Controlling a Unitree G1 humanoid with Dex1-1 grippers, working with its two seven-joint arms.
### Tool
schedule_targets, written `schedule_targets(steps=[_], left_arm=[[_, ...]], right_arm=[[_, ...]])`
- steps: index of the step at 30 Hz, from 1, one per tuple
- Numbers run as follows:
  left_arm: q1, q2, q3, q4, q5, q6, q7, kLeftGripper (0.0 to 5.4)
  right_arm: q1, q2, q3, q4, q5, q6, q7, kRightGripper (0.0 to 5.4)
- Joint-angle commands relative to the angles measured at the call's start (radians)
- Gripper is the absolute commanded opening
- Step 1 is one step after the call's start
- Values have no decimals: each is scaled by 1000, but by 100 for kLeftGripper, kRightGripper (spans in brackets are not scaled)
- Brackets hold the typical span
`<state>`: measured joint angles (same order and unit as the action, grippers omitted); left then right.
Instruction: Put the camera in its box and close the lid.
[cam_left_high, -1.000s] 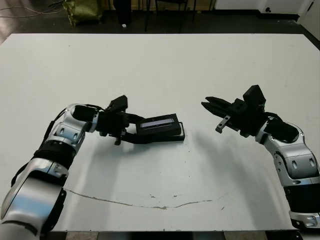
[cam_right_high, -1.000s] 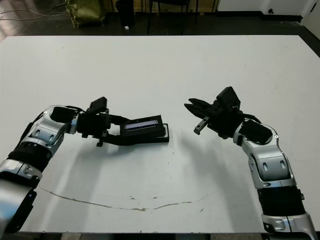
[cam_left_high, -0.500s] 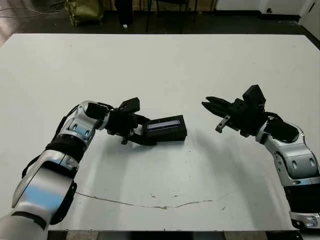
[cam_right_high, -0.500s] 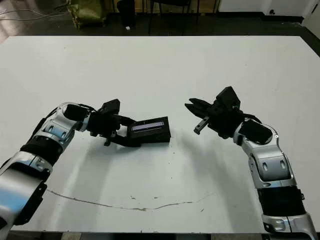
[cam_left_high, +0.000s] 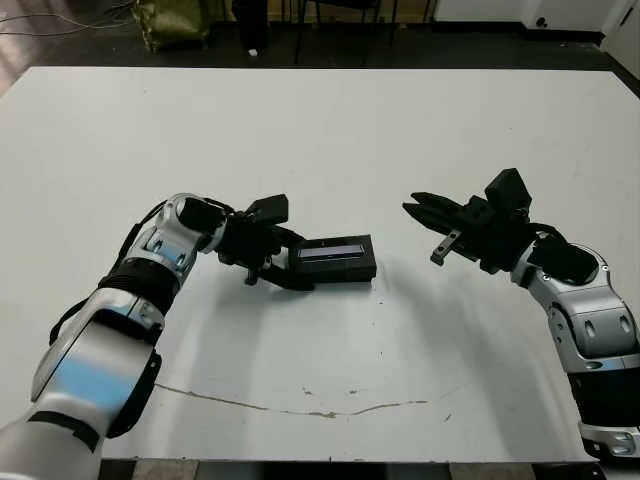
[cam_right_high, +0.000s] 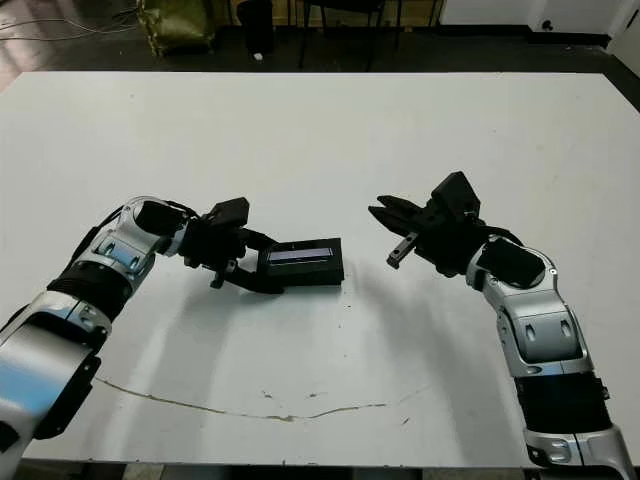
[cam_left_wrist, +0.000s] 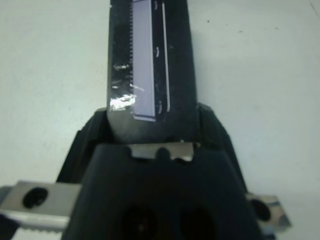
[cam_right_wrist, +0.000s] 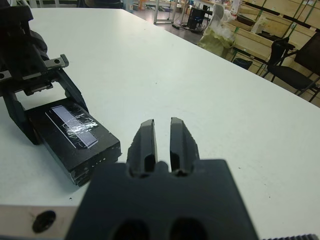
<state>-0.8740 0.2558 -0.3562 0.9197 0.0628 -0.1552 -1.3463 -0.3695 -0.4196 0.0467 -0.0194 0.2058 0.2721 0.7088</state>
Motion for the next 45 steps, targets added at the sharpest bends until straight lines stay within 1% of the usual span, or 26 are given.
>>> schedule_targets(steps=[1,6,10,13,16,17,19,20,23,26,30,31,34,38,45], left_arm=[[-20,-26,-25,-28,23,23,-15,225],[-18,-32,-38,-51,33,28,-21,225],[-10,-25,-50,-72,46,-4,-16,225],[-12,-25,-49,-60,37,1,-41,225],[-8,-20,-55,-57,44,11,-42,225],[-4,-11,-69,-70,63,-15,-32,225],[6,3,-87,-91,85,-75,-19,265],[12,9,-88,-102,85,-78,-17,286],[49,19,-63,-124,60,-50,8,364],[91,32,-39,-135,46,-51,55,437],[127,38,-25,-145,27,-52,72,531],[134,39,-26,-149,26,-49,77,538],[145,44,-32,-152,29,-41,81,538],[154,52,-36,-162,36,-64,100,538],[175,73,-16,-197,37,-82,165,538]], right_arm=[[18,-3,-2,13,8,14,1,0],[21,-5,-2,10,7,11,-2,0],[25,-7,1,4,-1,13,-8,0],[27,-8,3,-5,-4,22,-14,0],[23,-1,2,16,8,4,-1,0],[21,1,2,27,10,-8,5,0],[16,6,0,48,17,-22,14,0],[15,7,0,51,18,-26,15,0],[17,5,3,38,13,-23,8,0],[17,5,3,38,16,-14,10,0],[17,5,2,47,20,-20,14,0],[18,6,3,44,18,-20,11,0],[20,5,4,37,17,-21,9,0],[19,1,6,38,14,-16,10,0],[18,5,2,56,22,-38,22,0]])
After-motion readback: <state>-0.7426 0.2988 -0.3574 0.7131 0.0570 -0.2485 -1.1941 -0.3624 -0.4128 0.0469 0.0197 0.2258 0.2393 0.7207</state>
